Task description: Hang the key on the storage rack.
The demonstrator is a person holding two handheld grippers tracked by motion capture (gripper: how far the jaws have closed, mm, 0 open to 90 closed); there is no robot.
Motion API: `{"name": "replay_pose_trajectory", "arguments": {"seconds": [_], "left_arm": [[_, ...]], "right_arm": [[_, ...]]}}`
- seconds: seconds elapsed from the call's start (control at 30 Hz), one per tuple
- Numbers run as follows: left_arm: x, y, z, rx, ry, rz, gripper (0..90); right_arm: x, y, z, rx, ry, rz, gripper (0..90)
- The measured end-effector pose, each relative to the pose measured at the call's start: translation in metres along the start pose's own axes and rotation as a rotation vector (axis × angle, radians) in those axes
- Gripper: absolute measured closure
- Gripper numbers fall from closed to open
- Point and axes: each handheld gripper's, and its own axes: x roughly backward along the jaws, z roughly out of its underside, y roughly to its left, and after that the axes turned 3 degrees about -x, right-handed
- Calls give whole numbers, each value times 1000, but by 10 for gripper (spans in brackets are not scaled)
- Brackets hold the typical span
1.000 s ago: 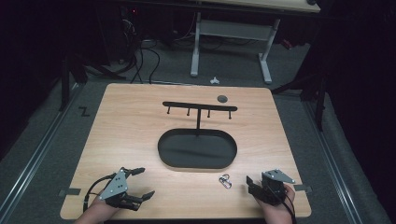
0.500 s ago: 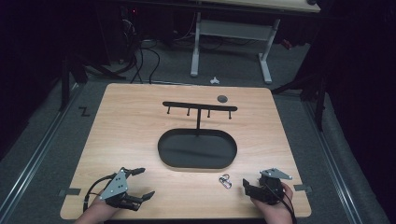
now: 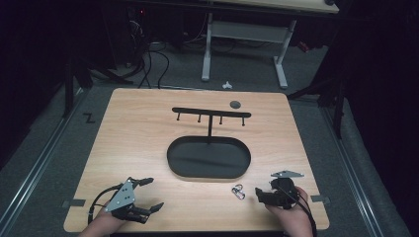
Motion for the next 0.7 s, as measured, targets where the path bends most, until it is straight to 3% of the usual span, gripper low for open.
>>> {"name": "replay_pose_trajectory", "arguments": {"seconds": [0.23, 0.7], "left_arm": [[0, 0, 0, -5, 0, 1, 152], [0, 0, 0, 4, -1, -4, 152]], "right_arm": [[0, -7, -7, -14, 64, 9, 261], [3, -4, -17, 63, 193, 26, 287]]}}
